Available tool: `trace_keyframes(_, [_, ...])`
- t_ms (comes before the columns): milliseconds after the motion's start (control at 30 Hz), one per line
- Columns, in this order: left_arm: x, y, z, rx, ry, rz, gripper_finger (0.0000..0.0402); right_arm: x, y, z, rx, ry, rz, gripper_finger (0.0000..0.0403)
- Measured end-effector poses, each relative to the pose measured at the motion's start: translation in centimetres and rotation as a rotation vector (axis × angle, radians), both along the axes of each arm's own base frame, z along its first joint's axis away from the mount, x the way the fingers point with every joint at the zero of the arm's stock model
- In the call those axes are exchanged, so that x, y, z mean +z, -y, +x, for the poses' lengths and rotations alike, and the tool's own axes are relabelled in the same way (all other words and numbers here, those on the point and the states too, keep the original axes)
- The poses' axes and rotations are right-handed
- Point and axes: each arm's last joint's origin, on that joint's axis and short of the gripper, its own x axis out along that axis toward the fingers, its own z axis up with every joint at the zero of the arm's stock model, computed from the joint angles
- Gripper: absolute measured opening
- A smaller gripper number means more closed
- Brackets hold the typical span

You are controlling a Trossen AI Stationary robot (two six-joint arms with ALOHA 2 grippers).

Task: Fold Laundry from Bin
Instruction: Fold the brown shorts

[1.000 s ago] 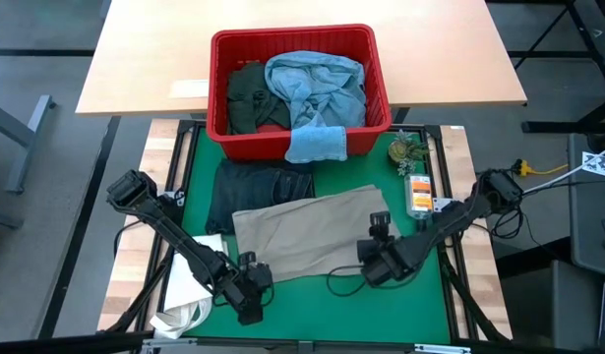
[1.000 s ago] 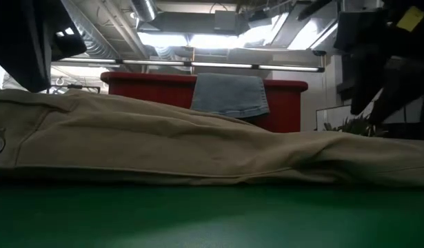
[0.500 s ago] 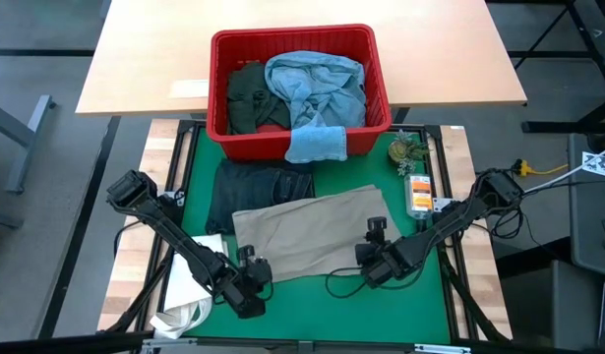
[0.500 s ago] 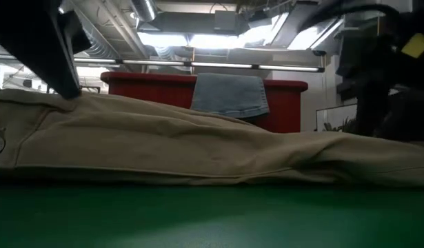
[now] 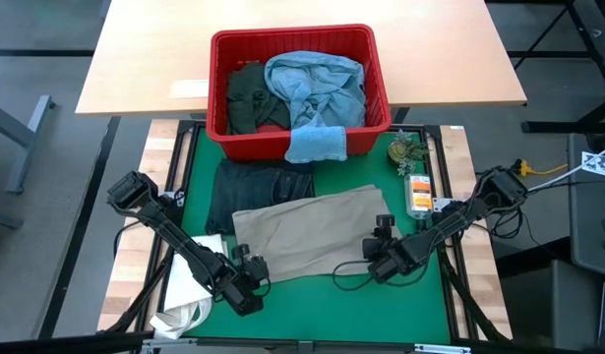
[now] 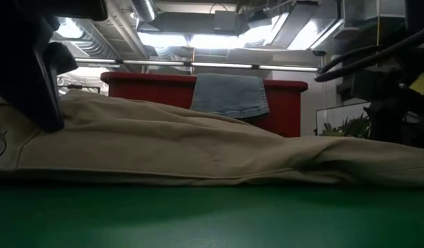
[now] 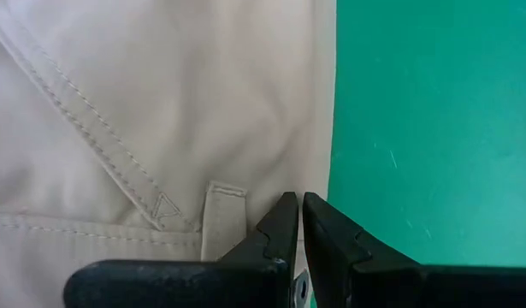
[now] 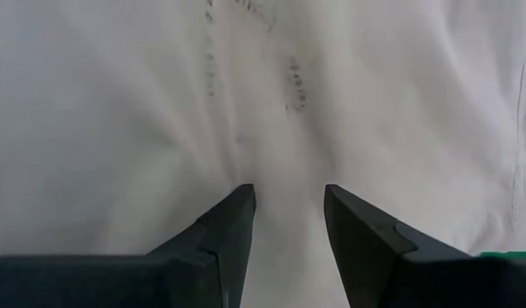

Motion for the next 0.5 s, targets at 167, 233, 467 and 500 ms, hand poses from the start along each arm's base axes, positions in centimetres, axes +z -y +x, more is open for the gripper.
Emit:
trace_keyframes(167, [0.1,0.0,0.0,0.020,-0.002,-0.023,0.0018,0.0,-0.2,0.1,-0.003,-0.028,0.059,0.0152])
trace_keyframes(233, [0.1,0.0,0.0,0.018,-0.010,-0.033,0.0018,0.1,-0.4,0.2,-0.003,-0.049,0.108,0.0151])
trace_keyframes(467, [0.6,0.1,-0.1,0.008,-0.023,-0.077,0.0018,1.1,-1.8,1.1,0.068,-0.125,0.325,0.0151])
trace_keyframes(500, [0.8,0.1,0.0,0.005,-0.018,-0.077,0.0018,1.4,-2.1,1.4,0.087,-0.129,0.351,0.0151])
